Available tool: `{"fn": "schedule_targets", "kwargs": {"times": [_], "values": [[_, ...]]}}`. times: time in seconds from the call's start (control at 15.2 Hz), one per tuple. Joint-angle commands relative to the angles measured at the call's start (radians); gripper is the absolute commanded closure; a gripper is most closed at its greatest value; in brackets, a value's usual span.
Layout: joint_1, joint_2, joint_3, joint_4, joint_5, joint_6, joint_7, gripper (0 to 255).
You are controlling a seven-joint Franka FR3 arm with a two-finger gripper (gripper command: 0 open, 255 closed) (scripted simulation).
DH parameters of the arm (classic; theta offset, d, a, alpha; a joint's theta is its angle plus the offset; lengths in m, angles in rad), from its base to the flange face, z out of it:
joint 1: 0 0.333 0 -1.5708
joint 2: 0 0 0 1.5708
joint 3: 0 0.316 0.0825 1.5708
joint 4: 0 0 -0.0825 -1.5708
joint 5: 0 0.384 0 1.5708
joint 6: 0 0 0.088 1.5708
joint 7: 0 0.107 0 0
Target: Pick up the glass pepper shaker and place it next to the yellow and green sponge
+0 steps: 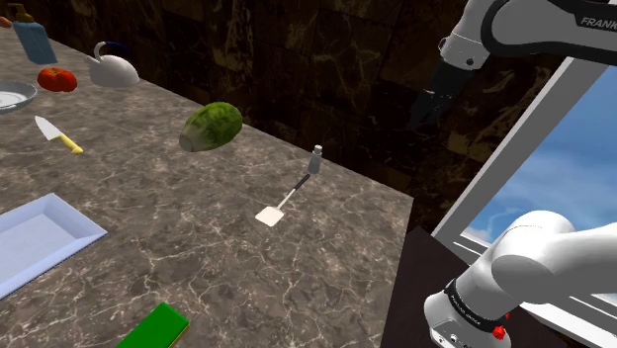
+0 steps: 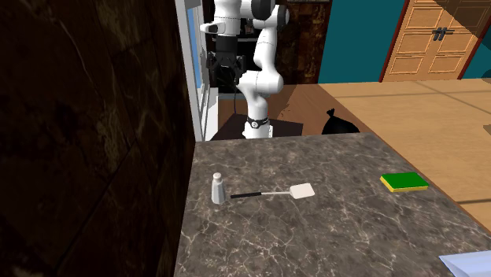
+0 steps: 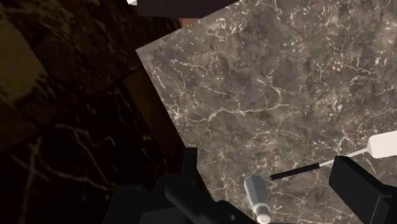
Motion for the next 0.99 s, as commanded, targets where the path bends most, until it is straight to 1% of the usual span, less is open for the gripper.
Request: {"fn": "schedule_targets", "kwargs": {"times": [0.0, 0.46, 0.92], "values": [[0.0, 0.0, 0.0, 0.0, 0.0, 0.0, 0.0, 0], [0.027, 0.217, -0.006, 0.009, 0.03, 0.207, 0.003, 0], [0.054, 0.465, -0.008, 0.084, 0.069, 0.378, -0.009, 0]]}}
